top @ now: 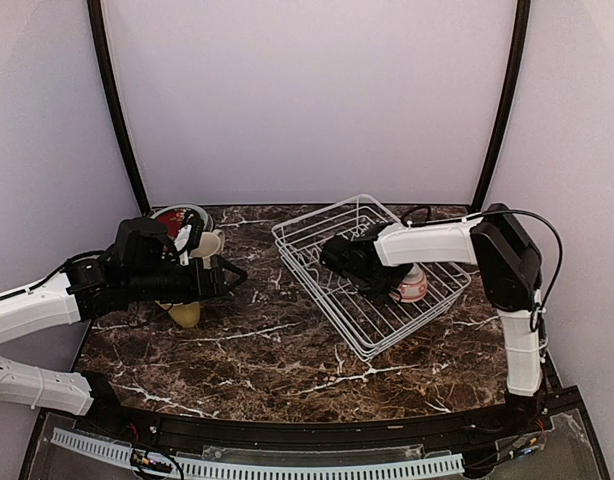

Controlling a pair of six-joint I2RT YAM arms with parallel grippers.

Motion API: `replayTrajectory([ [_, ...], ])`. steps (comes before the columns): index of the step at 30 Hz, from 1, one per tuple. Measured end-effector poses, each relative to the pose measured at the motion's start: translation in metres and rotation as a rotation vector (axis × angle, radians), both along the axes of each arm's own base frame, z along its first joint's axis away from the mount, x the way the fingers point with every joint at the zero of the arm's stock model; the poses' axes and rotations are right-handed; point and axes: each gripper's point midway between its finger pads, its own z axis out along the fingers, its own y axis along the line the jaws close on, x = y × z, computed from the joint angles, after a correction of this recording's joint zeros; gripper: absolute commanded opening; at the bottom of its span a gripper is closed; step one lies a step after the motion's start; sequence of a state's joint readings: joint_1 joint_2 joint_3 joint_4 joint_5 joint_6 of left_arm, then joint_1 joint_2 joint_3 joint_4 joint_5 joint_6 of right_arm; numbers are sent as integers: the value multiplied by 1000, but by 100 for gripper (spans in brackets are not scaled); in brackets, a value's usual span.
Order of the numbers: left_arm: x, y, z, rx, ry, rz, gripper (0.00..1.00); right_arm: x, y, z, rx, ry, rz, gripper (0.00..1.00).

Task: Unload the mixed dishes from the dish rack
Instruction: Grab the bowl from the dish rack.

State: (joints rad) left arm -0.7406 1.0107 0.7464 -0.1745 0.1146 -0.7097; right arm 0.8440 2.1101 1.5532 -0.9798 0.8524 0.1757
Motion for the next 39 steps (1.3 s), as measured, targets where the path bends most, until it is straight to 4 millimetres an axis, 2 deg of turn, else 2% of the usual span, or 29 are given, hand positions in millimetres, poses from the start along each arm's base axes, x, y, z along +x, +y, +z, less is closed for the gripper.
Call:
replayTrajectory([
  [6,0,0,0,0,0,0,92,2,1,-5,-1,-20,-2,88],
  [13,0,0,-1,2,3,0,92,9,1,-7,-19,-83,-8,82],
  [22,0,0,-1,2,3,0,92,15,-4,-5,-52,-158,-15,64],
  [31,0,0,-1,2,2,1,92,15,-3,-3,-46,-151,-13,45],
  [39,0,0,-1,2,2,1,92,7,15,17,84,-101,-6,35],
])
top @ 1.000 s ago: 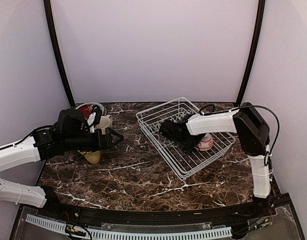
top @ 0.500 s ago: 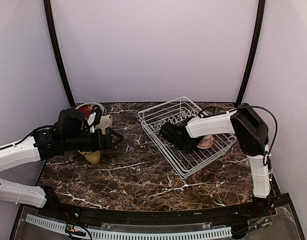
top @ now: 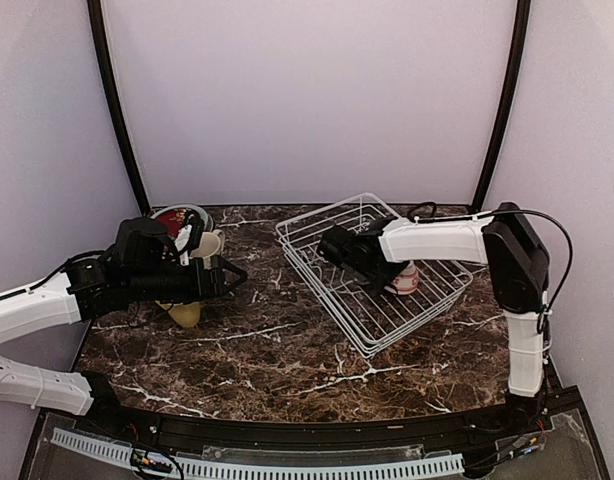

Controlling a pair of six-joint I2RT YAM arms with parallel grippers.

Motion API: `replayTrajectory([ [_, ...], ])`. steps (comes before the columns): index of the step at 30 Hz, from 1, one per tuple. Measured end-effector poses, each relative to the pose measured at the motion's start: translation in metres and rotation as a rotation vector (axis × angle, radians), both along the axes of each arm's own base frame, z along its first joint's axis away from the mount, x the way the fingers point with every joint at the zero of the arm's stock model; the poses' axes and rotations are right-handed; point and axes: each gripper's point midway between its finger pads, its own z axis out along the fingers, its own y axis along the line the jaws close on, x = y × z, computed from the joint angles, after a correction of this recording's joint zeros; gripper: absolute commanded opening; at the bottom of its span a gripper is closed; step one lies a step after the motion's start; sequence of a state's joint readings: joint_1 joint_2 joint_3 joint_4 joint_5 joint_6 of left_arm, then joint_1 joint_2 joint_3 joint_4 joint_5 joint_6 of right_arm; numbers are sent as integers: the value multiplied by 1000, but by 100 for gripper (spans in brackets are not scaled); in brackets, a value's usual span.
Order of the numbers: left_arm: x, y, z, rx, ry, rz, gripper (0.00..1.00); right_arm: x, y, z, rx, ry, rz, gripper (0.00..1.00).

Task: Unload the mixed dishes from the dish rack
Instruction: Grab the bowl from the dish rack.

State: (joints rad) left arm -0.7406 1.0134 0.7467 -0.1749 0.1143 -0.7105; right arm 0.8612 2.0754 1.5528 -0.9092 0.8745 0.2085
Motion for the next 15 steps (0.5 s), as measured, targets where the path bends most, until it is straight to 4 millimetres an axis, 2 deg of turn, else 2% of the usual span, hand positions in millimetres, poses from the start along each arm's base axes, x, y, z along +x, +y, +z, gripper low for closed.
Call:
replayTrajectory([
  [8,0,0,0,0,0,-1,92,-6,12,34,190,2,1,29],
  [12,-1,-1,2,-6,1,-7,92,-10,23,50,390,27,8,28],
  [15,-3,-4,4,-20,7,-23,93,-14,22,72,580,36,7,28],
])
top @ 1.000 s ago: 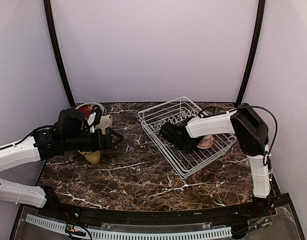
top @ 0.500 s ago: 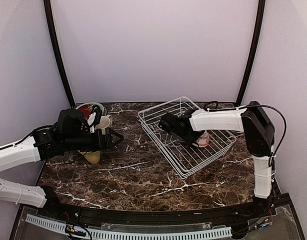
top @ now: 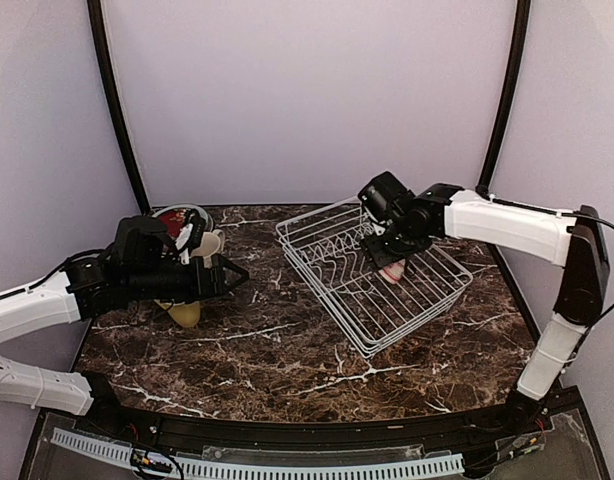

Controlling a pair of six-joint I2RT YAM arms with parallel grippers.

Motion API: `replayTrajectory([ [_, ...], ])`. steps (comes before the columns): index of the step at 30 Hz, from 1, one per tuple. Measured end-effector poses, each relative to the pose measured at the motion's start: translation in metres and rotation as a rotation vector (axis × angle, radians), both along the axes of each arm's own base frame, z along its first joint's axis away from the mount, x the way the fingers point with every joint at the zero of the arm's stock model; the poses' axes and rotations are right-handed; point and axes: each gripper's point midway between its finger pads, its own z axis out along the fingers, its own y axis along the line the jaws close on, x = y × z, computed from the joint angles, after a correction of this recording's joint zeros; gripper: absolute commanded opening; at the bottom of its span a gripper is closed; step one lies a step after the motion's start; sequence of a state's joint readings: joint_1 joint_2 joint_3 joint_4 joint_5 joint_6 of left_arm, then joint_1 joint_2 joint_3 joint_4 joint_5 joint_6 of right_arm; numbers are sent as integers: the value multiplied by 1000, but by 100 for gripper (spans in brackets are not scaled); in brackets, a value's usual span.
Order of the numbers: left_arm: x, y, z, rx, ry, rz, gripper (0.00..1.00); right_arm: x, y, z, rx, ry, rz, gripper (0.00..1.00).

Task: Unload the mixed dishes from the dish rack
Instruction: Grab the bowl from the dish rack, then pass from the right arm to the left

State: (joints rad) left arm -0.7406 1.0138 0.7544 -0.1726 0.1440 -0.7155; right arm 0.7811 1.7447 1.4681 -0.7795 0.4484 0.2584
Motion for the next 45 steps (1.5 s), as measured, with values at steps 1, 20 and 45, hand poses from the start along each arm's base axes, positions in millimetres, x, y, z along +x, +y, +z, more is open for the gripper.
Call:
replayTrajectory([
  [1,-1,-2,1,-8,5,-7,93,0,-1,7,59,0,-3,28],
  [20,22,-123,32,-247,79,-243,89,-28,23,54,1048,239,103,27],
  [45,70,-191,-4,-334,185,-247,21,-63,52,105,1386,328,352,28],
])
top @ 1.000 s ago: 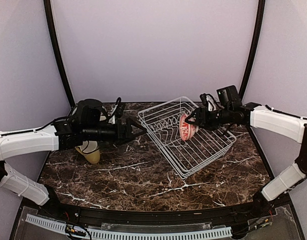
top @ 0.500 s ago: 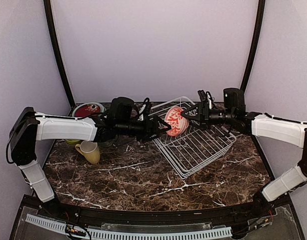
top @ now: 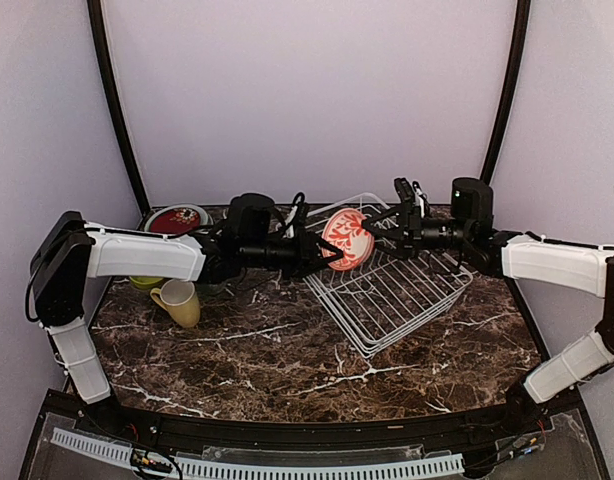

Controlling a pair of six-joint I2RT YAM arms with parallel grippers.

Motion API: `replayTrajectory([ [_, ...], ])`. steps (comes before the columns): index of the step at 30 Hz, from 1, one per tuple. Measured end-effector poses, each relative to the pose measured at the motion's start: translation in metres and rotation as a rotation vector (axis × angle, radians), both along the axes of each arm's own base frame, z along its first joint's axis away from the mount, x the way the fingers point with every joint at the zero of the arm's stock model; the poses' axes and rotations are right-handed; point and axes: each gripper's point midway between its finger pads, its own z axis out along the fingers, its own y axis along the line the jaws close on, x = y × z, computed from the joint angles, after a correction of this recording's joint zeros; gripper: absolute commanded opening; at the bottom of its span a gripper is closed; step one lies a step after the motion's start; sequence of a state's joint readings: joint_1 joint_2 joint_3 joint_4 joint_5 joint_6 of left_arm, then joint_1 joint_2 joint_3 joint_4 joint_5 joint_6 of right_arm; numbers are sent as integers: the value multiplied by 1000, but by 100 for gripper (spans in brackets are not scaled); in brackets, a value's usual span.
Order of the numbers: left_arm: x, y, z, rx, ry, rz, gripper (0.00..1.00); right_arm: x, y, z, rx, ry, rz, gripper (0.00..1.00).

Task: Unload the mixed dishes from the dish rack
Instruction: Pass from the right arm to the left

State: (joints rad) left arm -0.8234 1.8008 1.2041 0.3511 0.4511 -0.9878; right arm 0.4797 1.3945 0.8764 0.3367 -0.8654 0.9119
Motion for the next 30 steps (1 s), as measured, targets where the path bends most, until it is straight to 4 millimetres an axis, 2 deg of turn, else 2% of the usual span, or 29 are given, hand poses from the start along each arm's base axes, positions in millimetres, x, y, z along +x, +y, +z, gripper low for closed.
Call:
replayTrajectory([
  [3,0,0,0,0,1,0,7,-2,2,1,3,-10,10,37],
  [5,1,1,1,2,-1,8,2,-4,3,0,-3,-17,16,50],
  [9,3,8,10,1,3,32,1,-9,5,3,-14,-70,34,90],
  [10,1,10,13,8,-4,33,1,-12,5,5,-17,-78,38,97],
  [13,-5,22,21,36,-30,39,1,-14,1,14,-46,-100,13,99],
  [16,-7,49,31,65,-50,70,1,-13,-8,31,-87,-169,-39,99],
  [20,4,113,54,142,-108,177,1,-14,-24,53,-150,-260,-117,99],
  [22,12,159,69,219,-154,275,1,-14,-33,58,-190,-292,-159,99],
  [23,13,177,75,255,-176,311,1,-14,-37,58,-212,-303,-178,99],
  [27,22,275,106,450,-244,534,1,-15,-53,50,-299,-316,-232,99],
  [28,24,301,110,501,-250,592,1,-15,-55,48,-316,-316,-241,99],
  [30,25,336,109,570,-233,658,1,-15,-61,44,-346,-316,-259,99],
])
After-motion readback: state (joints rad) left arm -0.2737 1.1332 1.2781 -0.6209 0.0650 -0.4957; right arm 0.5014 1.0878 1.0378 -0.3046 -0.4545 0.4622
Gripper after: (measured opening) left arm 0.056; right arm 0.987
